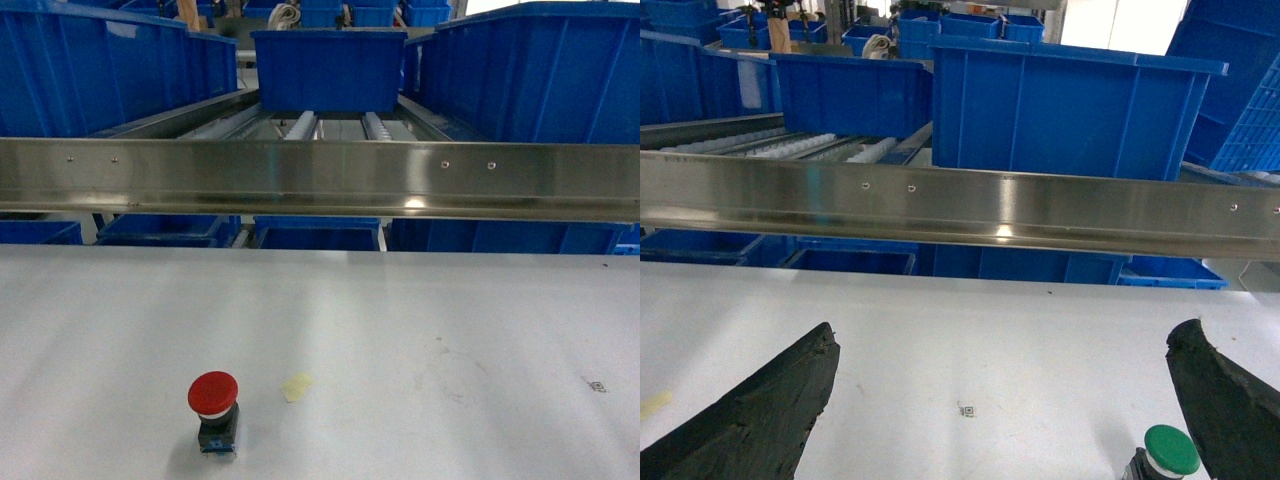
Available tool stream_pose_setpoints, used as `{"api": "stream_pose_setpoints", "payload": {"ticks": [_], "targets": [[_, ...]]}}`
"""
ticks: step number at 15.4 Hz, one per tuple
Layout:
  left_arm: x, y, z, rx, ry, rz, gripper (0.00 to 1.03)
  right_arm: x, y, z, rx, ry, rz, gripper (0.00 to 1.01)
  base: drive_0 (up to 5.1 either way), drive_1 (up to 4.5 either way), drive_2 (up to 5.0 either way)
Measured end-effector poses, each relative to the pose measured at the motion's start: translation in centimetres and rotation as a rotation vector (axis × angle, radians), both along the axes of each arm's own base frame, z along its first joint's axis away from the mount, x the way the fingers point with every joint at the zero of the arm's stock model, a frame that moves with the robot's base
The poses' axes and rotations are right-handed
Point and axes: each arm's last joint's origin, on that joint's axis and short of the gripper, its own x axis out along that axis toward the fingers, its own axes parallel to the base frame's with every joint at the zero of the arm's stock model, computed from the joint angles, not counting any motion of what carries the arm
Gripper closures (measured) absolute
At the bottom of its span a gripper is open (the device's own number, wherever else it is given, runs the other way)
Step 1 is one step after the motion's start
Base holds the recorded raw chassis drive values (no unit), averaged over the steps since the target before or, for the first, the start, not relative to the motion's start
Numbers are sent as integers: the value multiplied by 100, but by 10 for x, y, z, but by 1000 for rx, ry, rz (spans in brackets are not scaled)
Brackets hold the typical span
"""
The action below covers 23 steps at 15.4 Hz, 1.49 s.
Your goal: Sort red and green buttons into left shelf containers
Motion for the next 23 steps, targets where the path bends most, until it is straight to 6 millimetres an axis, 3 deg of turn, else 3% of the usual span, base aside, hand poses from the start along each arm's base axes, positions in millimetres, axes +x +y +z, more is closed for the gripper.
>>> {"api": "stream_pose_setpoints", "payload": {"ticks": [10,12,16,19,21,22,23], "targets": [[0,0,0,0,0,0,5,0,0,0,0,0,0,3,0,0,0],[8,1,8,10,-44,-58,5,5,3,9,5,-72,-15,3,0,0,0],[43,3,-4,26,42,-163,5,43,-3,8,-14,-71,-182,3,0,0,0],[71,-5,-24,21,122,-206,5,83,-11,3,-22,-42,-256,3,0,0,0],[95,-13,-33,28,156,-219,5,111,-17,-12,-36,31,-328,3,0,0,0],[99,-14,-42,42,209,-209,5,124,-19,-29,-69,137,-368,3,0,0,0],[97,-14,-45,49,221,-213,5,124,-20,-43,-95,221,-380,3,0,0,0]]}}
